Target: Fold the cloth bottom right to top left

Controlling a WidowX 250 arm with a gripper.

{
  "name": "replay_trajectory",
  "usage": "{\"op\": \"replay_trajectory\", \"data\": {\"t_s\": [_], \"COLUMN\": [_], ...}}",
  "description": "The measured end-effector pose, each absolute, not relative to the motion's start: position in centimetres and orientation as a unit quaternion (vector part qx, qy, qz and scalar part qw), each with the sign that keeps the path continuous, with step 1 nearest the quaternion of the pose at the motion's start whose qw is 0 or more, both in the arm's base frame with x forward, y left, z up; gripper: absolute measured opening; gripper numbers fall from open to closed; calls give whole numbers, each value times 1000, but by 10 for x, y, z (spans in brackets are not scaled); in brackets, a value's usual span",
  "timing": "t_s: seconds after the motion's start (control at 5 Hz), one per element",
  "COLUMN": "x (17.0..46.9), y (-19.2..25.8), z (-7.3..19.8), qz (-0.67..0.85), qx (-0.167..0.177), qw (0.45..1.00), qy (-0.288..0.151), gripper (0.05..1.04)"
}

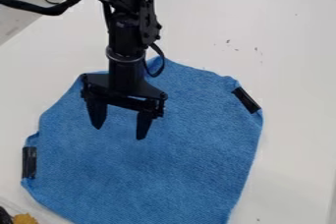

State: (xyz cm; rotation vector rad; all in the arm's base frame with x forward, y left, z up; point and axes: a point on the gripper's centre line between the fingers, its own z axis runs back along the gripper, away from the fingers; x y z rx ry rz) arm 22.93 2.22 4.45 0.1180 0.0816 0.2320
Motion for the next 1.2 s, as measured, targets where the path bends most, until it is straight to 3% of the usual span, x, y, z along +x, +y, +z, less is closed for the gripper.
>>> {"op": "replay_trajectory", "data": {"t_s": [0.6,0.8,1.0,1.2], "x": [205,186,154,127], "y": [-11,-40,-71,-99], "z": [41,48,36,15], "qz": [154,175,199,217], "qx": [42,22,0,-58], "qw": [986,983,978,973], "qy": [57,49,55,60], "gripper": [1000,1000,1000,1000]}}
